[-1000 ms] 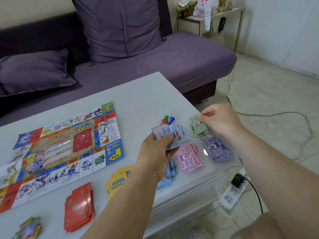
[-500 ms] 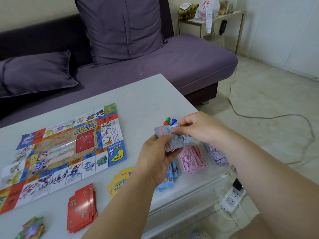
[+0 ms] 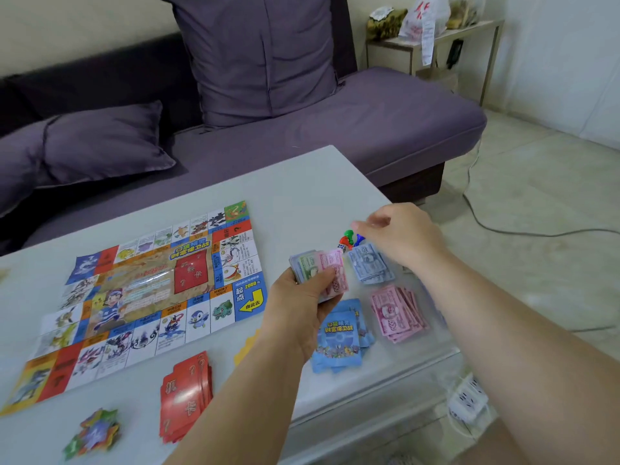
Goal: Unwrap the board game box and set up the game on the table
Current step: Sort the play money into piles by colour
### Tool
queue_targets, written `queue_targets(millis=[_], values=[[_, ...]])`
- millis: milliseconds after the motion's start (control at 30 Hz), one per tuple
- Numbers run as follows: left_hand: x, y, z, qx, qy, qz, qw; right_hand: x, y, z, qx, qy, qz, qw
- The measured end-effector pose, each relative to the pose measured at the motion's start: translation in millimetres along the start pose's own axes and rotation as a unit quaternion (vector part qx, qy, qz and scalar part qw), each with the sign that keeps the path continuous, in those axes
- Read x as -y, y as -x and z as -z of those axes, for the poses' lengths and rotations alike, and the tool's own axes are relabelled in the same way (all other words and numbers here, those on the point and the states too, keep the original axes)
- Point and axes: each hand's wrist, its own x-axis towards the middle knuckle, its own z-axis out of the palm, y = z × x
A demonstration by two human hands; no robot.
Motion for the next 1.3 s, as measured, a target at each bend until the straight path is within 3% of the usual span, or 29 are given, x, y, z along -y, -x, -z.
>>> queue_targets(millis=[133, 233, 400, 567, 667, 733, 800, 900, 1033, 1133, 1233, 1300], values=[[-0.3, 1.1, -2.4, 0.017, -0.01, 0.0, 1.0, 14.6, 21.2, 17.5, 0.11, -0.127, 0.005, 0.986], [3.1, 4.5, -7.5, 0.042, -0.016, -0.005, 0.999, 14.4, 35.6, 21.9, 0.201, -0.119, 0.039, 0.972], [5.4, 11.8, -10.3, 0.069, 0.022, 0.023, 0.997, 0.5, 36.7, 29.7, 0.181, -0.116, 0.033, 0.976], [7.1, 13.3, -0.3, 0.034, -0.011, -0.005, 0.999, -17.3, 41.5, 32.5, 0.22, -0.1, 0.014, 0.97], [11.7, 15.1, -2.2, 0.01, -0.034, -0.005, 0.999, -19.5, 47.2, 29.0, 0.164, 0.0, 0.024, 0.986], [15.5, 18.3, -8.2, 0.016, -0.055, 0.004, 0.998, -16.2, 52.5, 32.8, 0.107, -0.037, 0.039, 0.993], [18.4, 22.3, -15.6, 0.036, -0.067, 0.004, 0.997, -11.6, 56.9, 35.3, 0.127, -0.112, 0.04, 0.985], [18.8, 25.6, -24.6, 0.068, -0.045, 0.014, 0.997, -12.0, 58.7, 29.1, 0.174, -0.111, 0.063, 0.976], [16.0, 21.0, -26.0, 0.076, -0.007, 0.035, 0.996, -28.4, 41.0, 37.1, 0.096, -0.144, 0.037, 0.984], [15.4, 17.2, -25.1, 0.063, -0.006, 0.027, 0.998, -47.2, 18.9, 36.4, 0.003, -0.093, 0.043, 0.995], [15.5, 14.9, -25.1, 0.052, -0.009, 0.019, 0.998, -59.5, 4.5, 24.6, 0.01, -0.032, 0.013, 0.999], [16.3, 13.0, -25.3, 0.045, -0.017, 0.014, 0.999, -60.5, 1.0, 19.0, -0.029, 0.054, 0.004, 0.998]])
